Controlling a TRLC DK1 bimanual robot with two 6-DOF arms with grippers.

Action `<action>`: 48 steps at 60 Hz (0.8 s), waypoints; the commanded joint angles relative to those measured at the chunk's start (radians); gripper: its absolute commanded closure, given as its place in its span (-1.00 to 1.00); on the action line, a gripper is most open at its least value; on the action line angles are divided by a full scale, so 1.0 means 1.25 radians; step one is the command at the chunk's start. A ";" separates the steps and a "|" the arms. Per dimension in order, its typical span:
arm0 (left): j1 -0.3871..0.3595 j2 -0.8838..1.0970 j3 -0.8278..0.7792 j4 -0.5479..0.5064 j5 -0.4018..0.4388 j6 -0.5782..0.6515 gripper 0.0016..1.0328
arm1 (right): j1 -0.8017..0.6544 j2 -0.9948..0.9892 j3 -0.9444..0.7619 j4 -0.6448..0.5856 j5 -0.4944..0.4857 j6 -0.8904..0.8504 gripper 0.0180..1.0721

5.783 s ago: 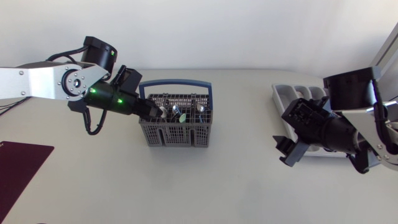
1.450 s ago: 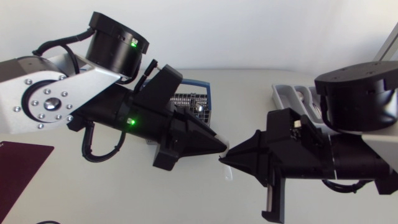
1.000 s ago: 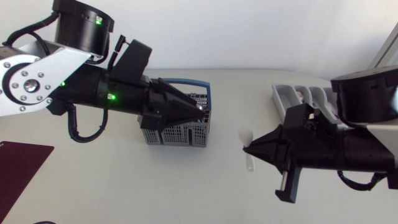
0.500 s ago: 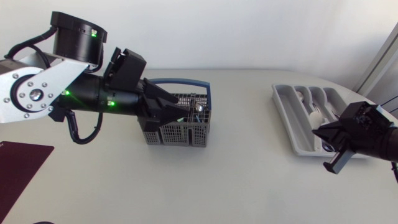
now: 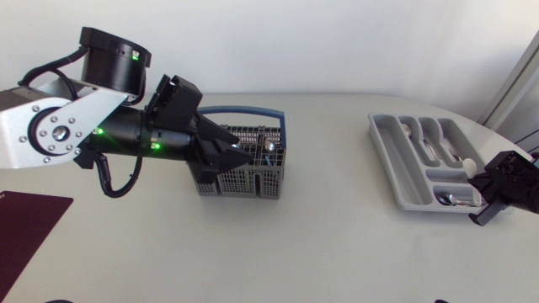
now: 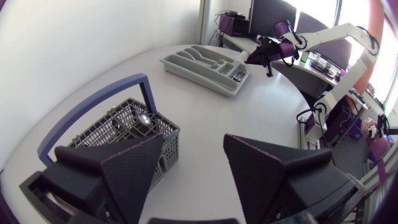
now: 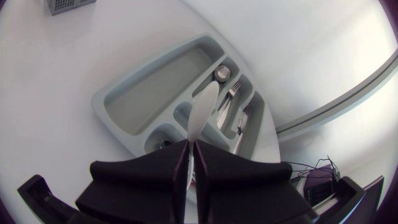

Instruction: Transfer all utensils from the basket to the drawer tray.

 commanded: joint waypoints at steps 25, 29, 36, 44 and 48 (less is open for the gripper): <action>0.001 0.027 -0.035 0.006 -0.023 0.044 -0.33 | -0.046 0.260 0.049 0.258 0.051 -0.102 0.88; 0.001 0.027 -0.039 0.006 -0.026 0.049 -0.33 | -0.050 0.283 0.050 0.271 0.058 -0.123 0.88; 0.002 0.028 -0.046 0.006 -0.037 0.063 -0.33 | -0.052 0.305 0.040 0.287 0.066 -0.145 0.73; 0.001 0.034 -0.052 0.007 -0.045 0.081 -0.33 | -0.061 0.314 0.022 0.287 0.069 -0.177 0.22; 0.001 0.036 -0.056 0.007 -0.047 0.090 -0.33 | -0.064 0.306 0.009 0.292 0.074 -0.186 -0.04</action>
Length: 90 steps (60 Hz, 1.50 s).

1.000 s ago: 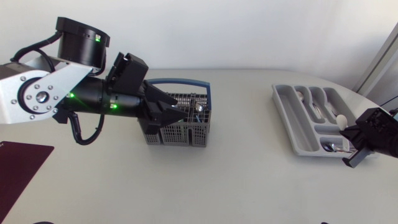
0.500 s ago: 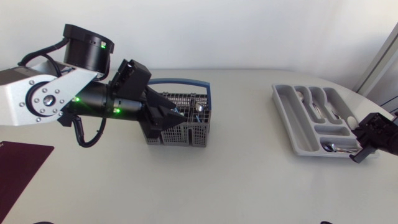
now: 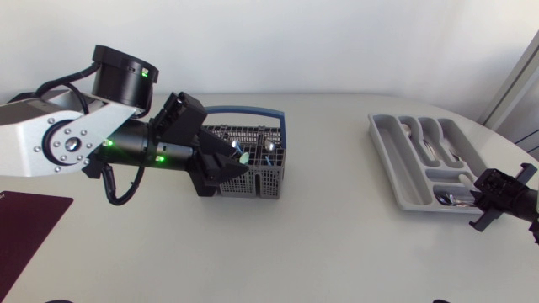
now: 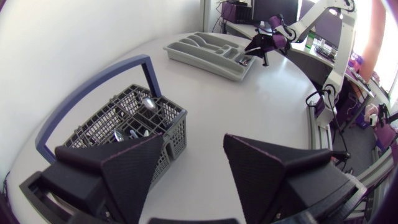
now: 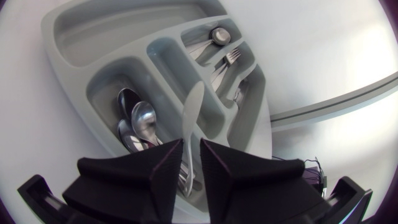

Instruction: Transfer all utensils from the basket to the drawer tray.

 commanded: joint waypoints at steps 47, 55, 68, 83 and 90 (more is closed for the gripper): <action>-0.087 0.064 -0.150 0.330 -0.138 0.034 -0.38 | 0.087 -0.339 -0.093 -0.223 -0.003 0.131 -0.80; -0.097 0.098 -0.147 0.381 -0.157 0.039 -0.38 | 0.170 -0.410 -0.112 -0.270 0.023 0.189 -0.80; -0.093 0.134 -0.152 0.454 -0.163 0.044 -0.38 | 0.316 -0.495 -0.131 -0.313 0.101 0.251 -0.80; -0.085 0.167 -0.151 0.502 -0.163 0.046 -0.25 | 0.433 -0.499 -0.129 -0.328 0.163 0.321 -0.80; -0.080 0.184 -0.152 0.518 -0.163 0.051 -0.22 | 0.473 -0.490 -0.125 -0.325 0.188 0.341 -0.80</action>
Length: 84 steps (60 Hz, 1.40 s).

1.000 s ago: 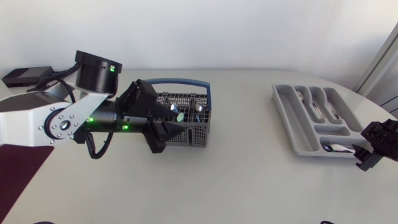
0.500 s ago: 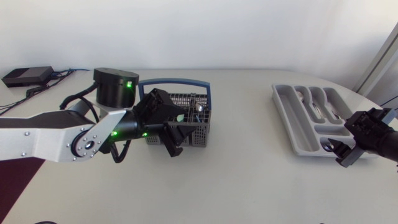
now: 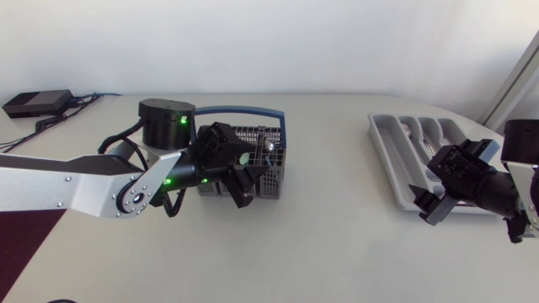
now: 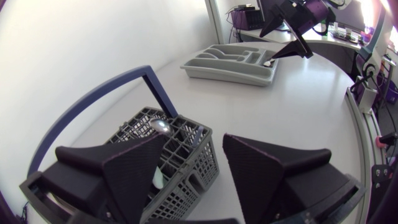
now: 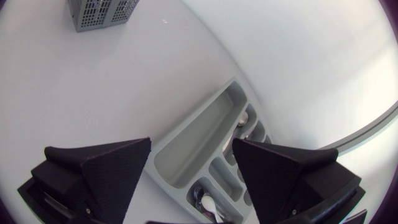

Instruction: Transfer all utensils from the basket to the drawer tray.

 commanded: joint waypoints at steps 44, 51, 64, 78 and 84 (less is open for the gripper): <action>0.015 0.074 0.004 0.045 0.025 0.018 -0.05 | 0.353 0.088 0.128 -0.096 0.053 0.267 -0.80; 0.010 0.074 0.008 0.045 0.025 0.016 0.02 | 0.380 0.109 0.157 -0.105 0.032 0.299 -0.80; 0.004 0.075 0.017 0.045 0.029 0.010 0.08 | 0.418 0.128 0.195 -0.126 -0.033 0.349 -0.80; 0.000 0.086 0.034 0.046 0.031 -0.001 0.15 | 0.439 0.153 0.207 -0.124 -0.070 0.379 -0.80; -0.004 0.092 0.041 0.046 0.031 -0.002 0.19 | 0.439 0.161 0.203 -0.118 -0.072 0.380 -0.80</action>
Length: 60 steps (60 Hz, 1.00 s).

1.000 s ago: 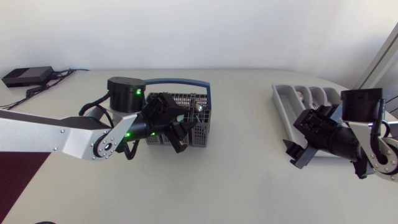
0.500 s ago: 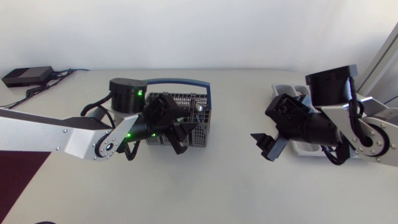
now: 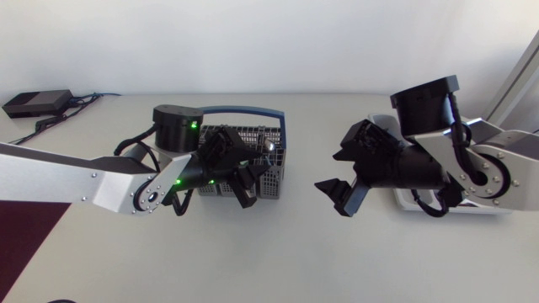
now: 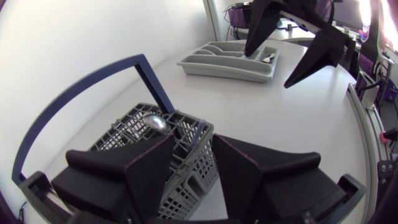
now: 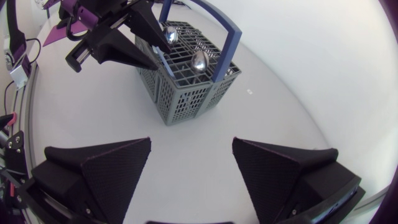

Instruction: Transfer all utensils from the basket to the drawer tray.

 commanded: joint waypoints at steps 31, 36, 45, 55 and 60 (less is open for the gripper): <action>-0.019 0.048 0.051 -0.006 0.018 -0.014 0.72 | 0.004 0.027 -0.014 0.026 -0.011 0.024 -0.80; -0.017 0.049 0.053 -0.007 0.017 -0.014 0.85 | 0.004 0.027 -0.020 0.032 -0.011 0.024 -0.80; -0.019 0.047 0.056 -0.008 0.017 -0.017 0.93 | 0.004 0.027 -0.024 0.035 -0.011 0.023 -0.80; -0.019 0.038 0.062 -0.018 0.017 -0.019 0.93 | 0.002 0.024 -0.029 0.035 -0.011 0.023 -0.80; -0.019 0.028 0.067 -0.025 0.017 -0.022 0.93 | 0.002 0.020 -0.031 0.034 -0.011 0.023 -0.80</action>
